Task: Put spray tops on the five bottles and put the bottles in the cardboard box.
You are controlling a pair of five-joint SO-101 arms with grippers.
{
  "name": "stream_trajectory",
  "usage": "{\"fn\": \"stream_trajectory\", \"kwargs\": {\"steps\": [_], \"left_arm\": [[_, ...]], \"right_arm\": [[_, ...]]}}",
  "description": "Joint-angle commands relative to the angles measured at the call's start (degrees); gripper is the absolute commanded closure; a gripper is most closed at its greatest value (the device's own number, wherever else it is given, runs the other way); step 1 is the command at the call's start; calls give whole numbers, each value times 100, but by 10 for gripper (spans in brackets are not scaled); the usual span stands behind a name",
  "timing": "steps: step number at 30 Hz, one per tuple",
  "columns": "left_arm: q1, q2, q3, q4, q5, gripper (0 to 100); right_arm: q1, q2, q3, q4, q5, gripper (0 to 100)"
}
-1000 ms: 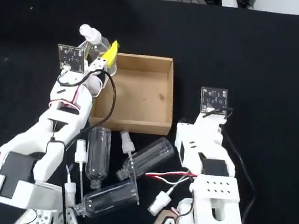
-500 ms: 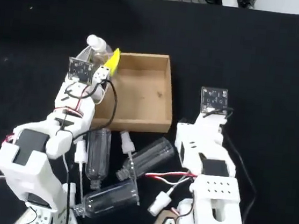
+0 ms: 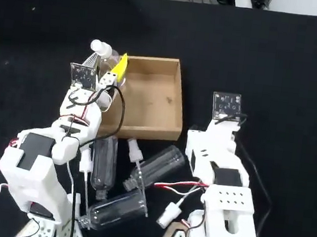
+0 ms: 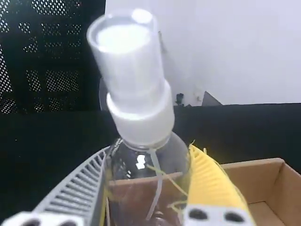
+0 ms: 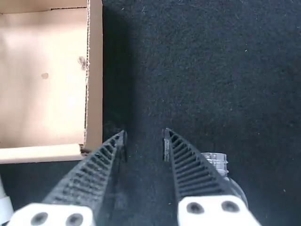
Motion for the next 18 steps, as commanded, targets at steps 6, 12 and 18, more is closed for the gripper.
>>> {"fn": "stream_trajectory", "kwargs": {"steps": [6, 12, 18], "left_arm": [[57, -26, -330, 422, -220, 971], [4, -35, -295, 246, -255, 971], [48, -18, -259, 255, -246, 970]], "right_arm": [[70, -101, -57, -176, 44, 892], [70, -101, -57, -176, 44, 892], [70, -101, -57, -176, 44, 892]]}}
